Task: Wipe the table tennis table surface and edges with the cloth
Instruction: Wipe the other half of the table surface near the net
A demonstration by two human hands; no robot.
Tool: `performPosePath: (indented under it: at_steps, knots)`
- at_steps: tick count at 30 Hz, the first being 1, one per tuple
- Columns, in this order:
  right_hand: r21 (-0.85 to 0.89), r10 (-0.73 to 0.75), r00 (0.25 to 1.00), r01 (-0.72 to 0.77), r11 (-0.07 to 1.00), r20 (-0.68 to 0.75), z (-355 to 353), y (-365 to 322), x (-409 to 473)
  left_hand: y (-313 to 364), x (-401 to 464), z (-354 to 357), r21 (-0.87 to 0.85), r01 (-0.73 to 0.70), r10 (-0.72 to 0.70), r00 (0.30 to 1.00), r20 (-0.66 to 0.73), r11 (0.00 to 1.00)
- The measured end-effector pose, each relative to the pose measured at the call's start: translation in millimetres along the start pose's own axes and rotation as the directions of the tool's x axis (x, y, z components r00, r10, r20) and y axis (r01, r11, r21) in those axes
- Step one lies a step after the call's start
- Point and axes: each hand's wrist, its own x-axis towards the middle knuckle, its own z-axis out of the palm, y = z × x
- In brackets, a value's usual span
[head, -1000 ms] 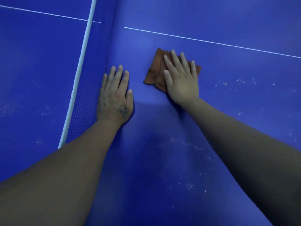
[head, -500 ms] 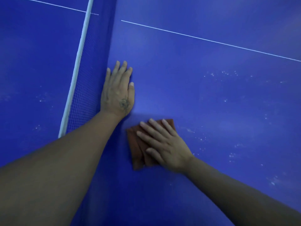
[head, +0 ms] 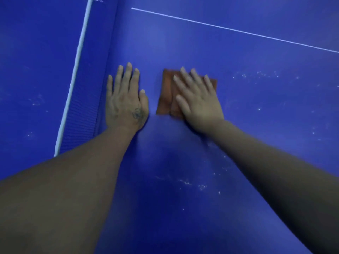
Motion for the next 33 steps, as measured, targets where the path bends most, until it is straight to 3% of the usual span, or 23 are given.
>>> performPosePath:
  at_steps: [4,7,10,13,17,22,27,33]
  knots:
    - [0.132,-0.275,0.961,0.269,0.954,0.029,7,-32,-88,4,1,-4,0.009,0.011,-0.011,1.0,0.001,1.0]
    - [0.228,-0.403,0.914,0.383,0.895,0.046,12,-39,-114,4,3,-1,0.011,-0.002,0.003,1.0,-0.021,1.0]
    - [0.129,-0.528,0.849,0.521,0.844,0.029,8,-18,-76,5,3,0,0.023,-0.004,0.005,0.999,-0.046,1.0]
    - [0.039,-0.456,0.889,0.454,0.89,0.045,0,16,-5,4,4,1,0.034,-0.013,0.014,0.999,-0.038,0.999]
    - [0.049,-0.153,0.988,0.152,0.987,0.018,-10,77,68,3,3,1,0.052,0.005,-0.005,1.0,-0.015,0.999]
    - [0.104,0.045,0.999,-0.042,0.994,-0.027,-8,107,65,3,3,2,0.07,0.015,-0.016,1.0,0.012,0.997]
    - [0.015,-0.04,0.999,0.041,0.999,-0.028,2,63,-25,3,2,-1,0.057,0.017,-0.018,1.0,0.021,0.998]
    - [0.184,-0.29,0.955,0.275,0.944,0.057,12,-9,-156,4,1,-3,0.047,0.017,-0.017,1.0,0.005,0.999]
